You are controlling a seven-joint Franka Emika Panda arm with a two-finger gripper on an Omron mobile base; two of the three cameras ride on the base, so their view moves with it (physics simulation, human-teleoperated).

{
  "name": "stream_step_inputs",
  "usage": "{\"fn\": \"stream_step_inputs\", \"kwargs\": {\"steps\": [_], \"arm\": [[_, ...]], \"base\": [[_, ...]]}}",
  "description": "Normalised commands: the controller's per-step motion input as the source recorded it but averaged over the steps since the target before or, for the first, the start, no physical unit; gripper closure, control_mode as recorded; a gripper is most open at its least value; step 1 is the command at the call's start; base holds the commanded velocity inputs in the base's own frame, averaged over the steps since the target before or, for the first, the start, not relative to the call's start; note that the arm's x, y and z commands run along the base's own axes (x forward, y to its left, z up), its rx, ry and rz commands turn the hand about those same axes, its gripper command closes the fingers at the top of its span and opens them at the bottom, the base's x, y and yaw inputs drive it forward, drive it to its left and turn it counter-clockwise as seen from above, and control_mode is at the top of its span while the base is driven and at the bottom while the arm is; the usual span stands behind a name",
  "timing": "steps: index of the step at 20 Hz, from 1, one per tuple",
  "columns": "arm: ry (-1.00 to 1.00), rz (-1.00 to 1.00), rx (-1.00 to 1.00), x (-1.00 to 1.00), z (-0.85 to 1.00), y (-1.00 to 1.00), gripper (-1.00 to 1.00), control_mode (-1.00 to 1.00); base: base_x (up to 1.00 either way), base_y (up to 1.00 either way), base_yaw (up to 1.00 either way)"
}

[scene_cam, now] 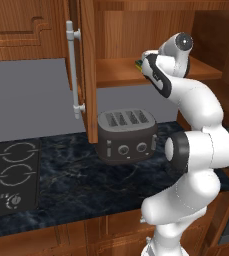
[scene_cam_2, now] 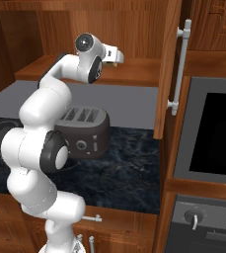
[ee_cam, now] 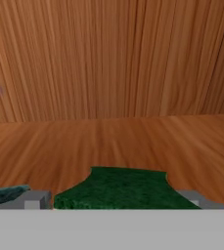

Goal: Pick up the sponge and sponge from the sink, and place them back in the cabinet, and close the cabinet doors.

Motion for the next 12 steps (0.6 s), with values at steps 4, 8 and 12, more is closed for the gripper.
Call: {"fn": "stream_step_inputs", "kwargs": {"steps": [4, 8, 12], "arm": [[0.00, 0.00, 0.00, 0.00, 0.00, 0.00, -1.00, -1.00], [-0.03, 0.00, 0.00, 0.00, 0.00, 0.00, -1.00, -1.00], [-0.03, 0.00, -0.01, 0.00, -0.01, 0.00, -1.00, -1.00]], "base": [[0.00, 0.00, 0.00], [0.00, 0.00, 0.00], [0.00, 0.00, 0.00]]}}
